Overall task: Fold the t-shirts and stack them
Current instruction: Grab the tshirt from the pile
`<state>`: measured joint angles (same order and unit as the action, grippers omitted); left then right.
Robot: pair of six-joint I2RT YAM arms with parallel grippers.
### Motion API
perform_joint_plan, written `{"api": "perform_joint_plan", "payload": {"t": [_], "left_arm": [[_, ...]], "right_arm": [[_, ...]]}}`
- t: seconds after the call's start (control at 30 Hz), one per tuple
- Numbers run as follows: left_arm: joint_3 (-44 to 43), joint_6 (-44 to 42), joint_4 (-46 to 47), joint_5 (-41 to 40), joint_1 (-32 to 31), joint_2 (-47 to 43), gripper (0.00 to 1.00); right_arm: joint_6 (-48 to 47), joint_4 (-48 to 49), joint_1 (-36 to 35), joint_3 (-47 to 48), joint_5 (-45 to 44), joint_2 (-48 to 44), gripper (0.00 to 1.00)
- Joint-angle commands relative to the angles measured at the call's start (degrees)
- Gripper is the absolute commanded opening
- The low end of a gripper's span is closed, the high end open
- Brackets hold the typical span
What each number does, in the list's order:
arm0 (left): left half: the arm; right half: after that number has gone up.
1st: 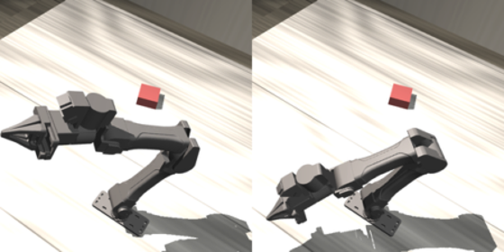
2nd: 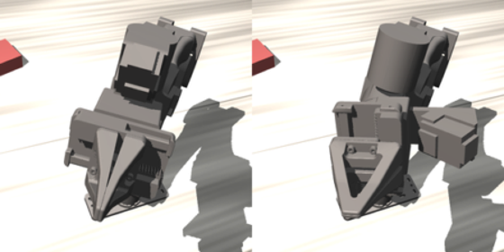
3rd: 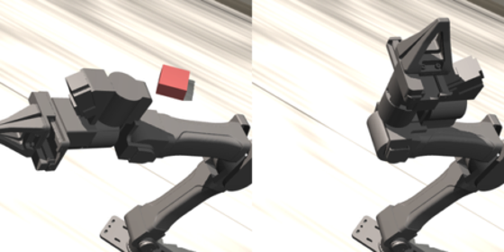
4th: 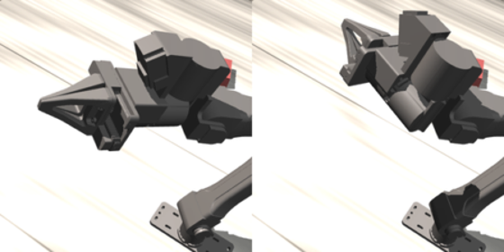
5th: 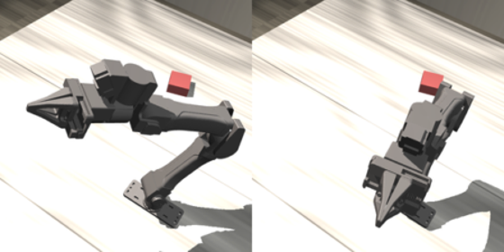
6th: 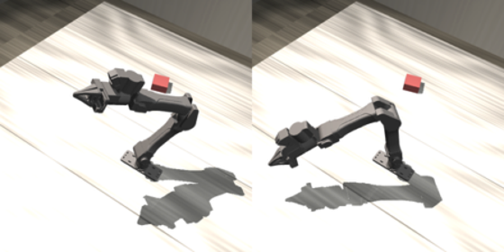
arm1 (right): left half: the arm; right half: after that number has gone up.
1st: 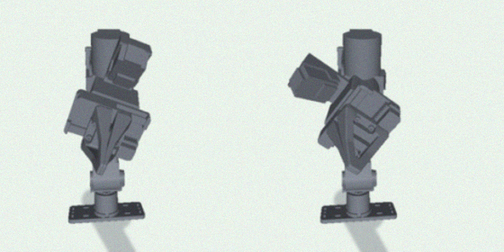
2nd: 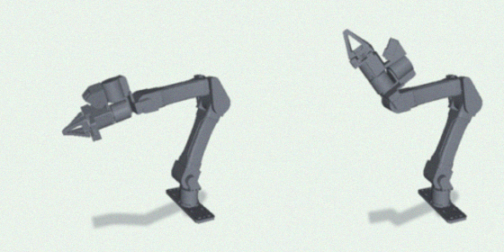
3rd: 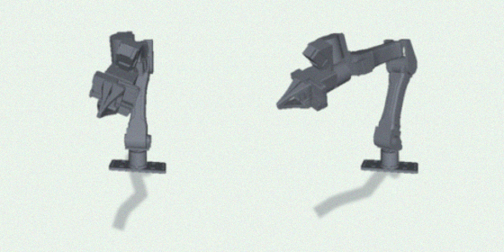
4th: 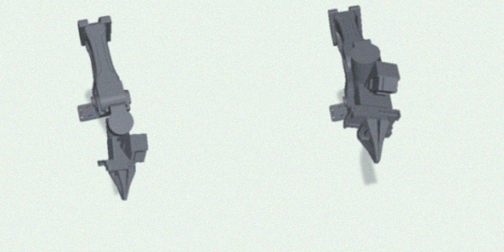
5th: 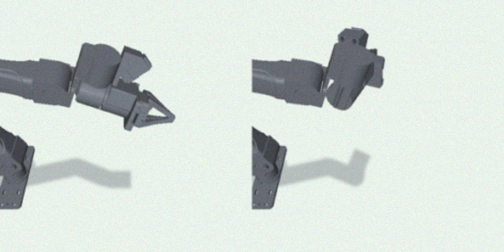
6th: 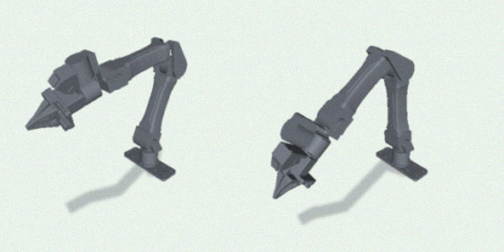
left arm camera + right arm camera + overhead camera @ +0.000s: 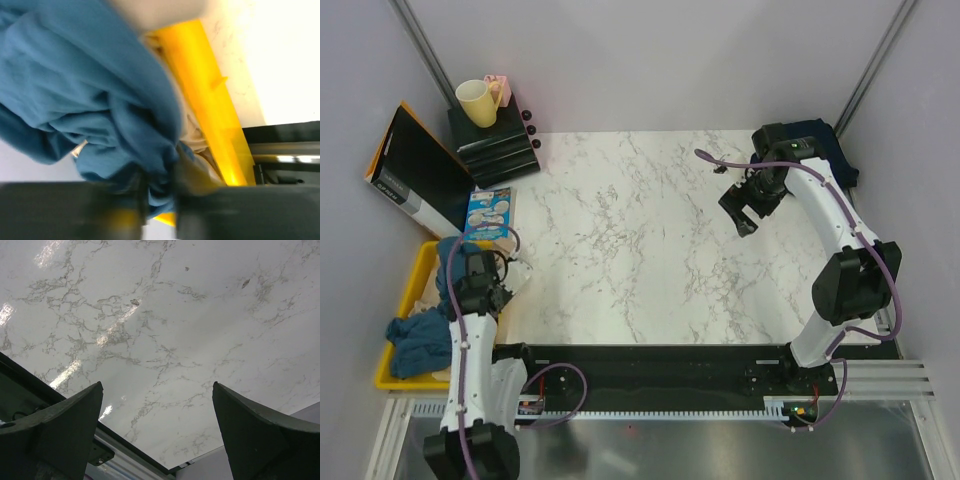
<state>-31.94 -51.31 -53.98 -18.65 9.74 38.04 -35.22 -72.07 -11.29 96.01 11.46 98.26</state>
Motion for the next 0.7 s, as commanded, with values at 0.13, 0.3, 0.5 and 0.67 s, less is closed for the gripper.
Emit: {"api": "perform_joint_plan", "payload": {"t": [0.13,0.3,0.5,0.67], "left_arm": [[-14.4,-4.0,7.5,13.3,12.9,10.1,0.02],[-24.5,-3.2,5.8,20.7,12.9,8.8,0.02],[-30.4,-6.4,1.2,32.3,12.8,6.2,0.21],[-27.0,-9.1,0.3,28.4,12.7,6.8,0.15]], "right_arm": [[-1.0,-0.4,-0.4,-0.3,-1.4,-1.5,0.98],[-1.2,-0.6,-0.5,0.6,-0.8,-1.1,0.98],[-2.1,-0.7,-0.6,0.6,-0.7,-0.3,0.98],[-2.7,0.1,-0.7,-0.7,-0.3,-1.0,0.98]]}}
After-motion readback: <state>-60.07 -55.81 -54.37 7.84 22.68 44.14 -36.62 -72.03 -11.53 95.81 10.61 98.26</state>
